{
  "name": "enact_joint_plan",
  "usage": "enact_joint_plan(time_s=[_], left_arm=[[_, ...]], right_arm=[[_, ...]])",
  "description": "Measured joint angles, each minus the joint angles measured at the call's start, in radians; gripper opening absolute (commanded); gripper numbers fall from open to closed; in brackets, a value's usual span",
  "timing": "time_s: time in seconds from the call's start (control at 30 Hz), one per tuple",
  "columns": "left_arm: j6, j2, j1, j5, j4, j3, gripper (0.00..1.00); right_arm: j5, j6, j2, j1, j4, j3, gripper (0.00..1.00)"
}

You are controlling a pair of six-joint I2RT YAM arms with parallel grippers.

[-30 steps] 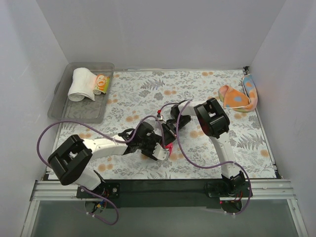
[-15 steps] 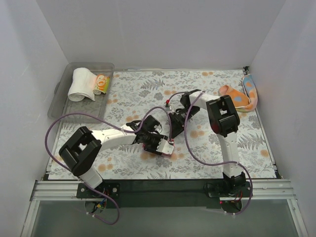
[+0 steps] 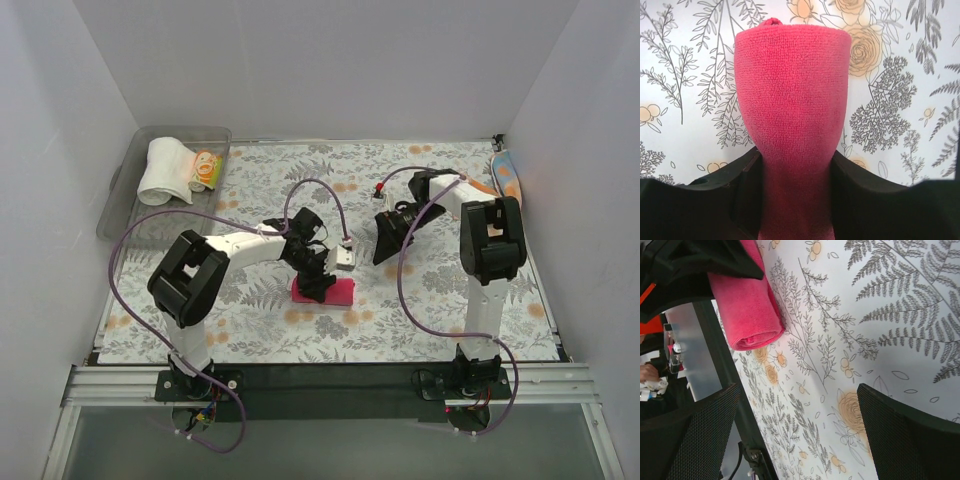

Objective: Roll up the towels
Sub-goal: Place the rolled towel into the container

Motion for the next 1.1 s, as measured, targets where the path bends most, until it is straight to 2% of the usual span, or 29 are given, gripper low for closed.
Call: enact_joint_plan(time_s=[0.03,0.13,0.37,0.7,0.87,1.0,1.1], left_arm=[[-0.025,0.008,0.007,0.008,-0.005,0.009,0.15],[-0.098,0.032,0.039,0.048,-0.023,0.040,0.00],[-0.248,0.126,0.194,0.118,-0.152,0.180,0.00],[-0.307,0.112,0.411,0.154,-0.284,0.393,0.00],[-0.322,0.102,0.596,0.183,-0.326,0.522,0.00],[-0.333,0.092,0.784,0.171,-0.335,0.628,0.00],[-0.355,0.066,0.935,0.132,-0.319,0.649,0.00]], right_arm=[[0.001,-0.002,-0.014,0.000,0.000,-0.011,0.88],[0.001,-0.004,-0.045,-0.002,0.002,-0.032,0.88],[-0.004,-0.003,-0.051,-0.033,0.003,-0.040,0.88],[-0.010,0.004,-0.051,-0.044,0.003,-0.040,0.88],[-0.006,0.008,-0.051,-0.044,0.003,-0.040,0.88],[-0.002,0.010,-0.051,-0.044,0.002,-0.040,0.88],[-0.002,0.013,-0.051,-0.044,0.002,-0.039,0.88]])
